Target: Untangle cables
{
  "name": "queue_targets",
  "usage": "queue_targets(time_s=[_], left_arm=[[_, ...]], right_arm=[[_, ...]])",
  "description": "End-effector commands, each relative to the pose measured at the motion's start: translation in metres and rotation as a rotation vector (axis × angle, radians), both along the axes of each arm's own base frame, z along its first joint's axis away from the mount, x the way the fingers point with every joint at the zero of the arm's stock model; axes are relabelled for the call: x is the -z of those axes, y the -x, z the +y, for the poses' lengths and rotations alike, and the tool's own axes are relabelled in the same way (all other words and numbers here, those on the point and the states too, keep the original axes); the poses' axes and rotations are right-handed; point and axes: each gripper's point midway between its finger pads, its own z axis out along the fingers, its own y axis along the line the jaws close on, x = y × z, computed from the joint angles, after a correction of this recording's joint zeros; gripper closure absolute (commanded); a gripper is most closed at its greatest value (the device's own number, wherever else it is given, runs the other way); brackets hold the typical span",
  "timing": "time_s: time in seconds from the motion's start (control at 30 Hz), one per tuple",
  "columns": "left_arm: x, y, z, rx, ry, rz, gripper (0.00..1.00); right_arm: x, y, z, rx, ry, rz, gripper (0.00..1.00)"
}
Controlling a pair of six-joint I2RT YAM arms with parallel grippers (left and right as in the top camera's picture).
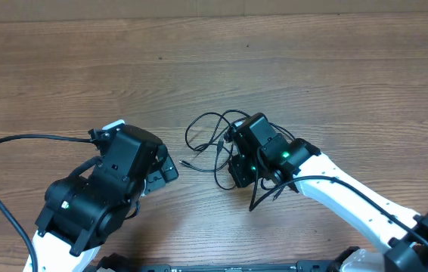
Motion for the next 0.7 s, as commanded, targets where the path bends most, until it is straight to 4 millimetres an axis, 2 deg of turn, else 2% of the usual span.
queue_targets(time_s=[0.0, 0.2, 0.33, 0.47, 0.6, 0.63, 0.67], left_arm=[[0.010, -0.013, -0.005, -0.024, -0.007, 0.000, 0.00], [0.036, -0.041, -0.040, 0.023, 0.074, 0.038, 0.00], [0.060, -0.062, -0.062, 0.045, 0.101, 0.088, 0.00], [0.094, -0.081, -0.084, 0.064, 0.118, 0.158, 0.00], [0.135, -0.092, -0.101, 0.079, 0.128, 0.254, 0.00], [0.146, -0.093, -0.105, 0.083, 0.132, 0.280, 0.05], [0.158, -0.093, -0.109, 0.087, 0.135, 0.311, 0.15]], right_arm=[[-0.090, -0.012, 0.012, -0.020, -0.132, -0.176, 0.96], [-0.207, 0.004, -0.001, -0.030, -0.275, -0.372, 0.96], [-0.269, 0.024, -0.018, -0.029, -0.360, -0.492, 0.96], [-0.327, 0.047, -0.039, -0.037, -0.437, -0.642, 0.96], [-0.385, 0.063, -0.073, 0.042, -0.494, -0.820, 0.96], [-0.396, 0.065, -0.081, 0.071, -0.497, -0.859, 0.96], [-0.406, 0.067, -0.089, 0.097, -0.500, -0.891, 0.96]])
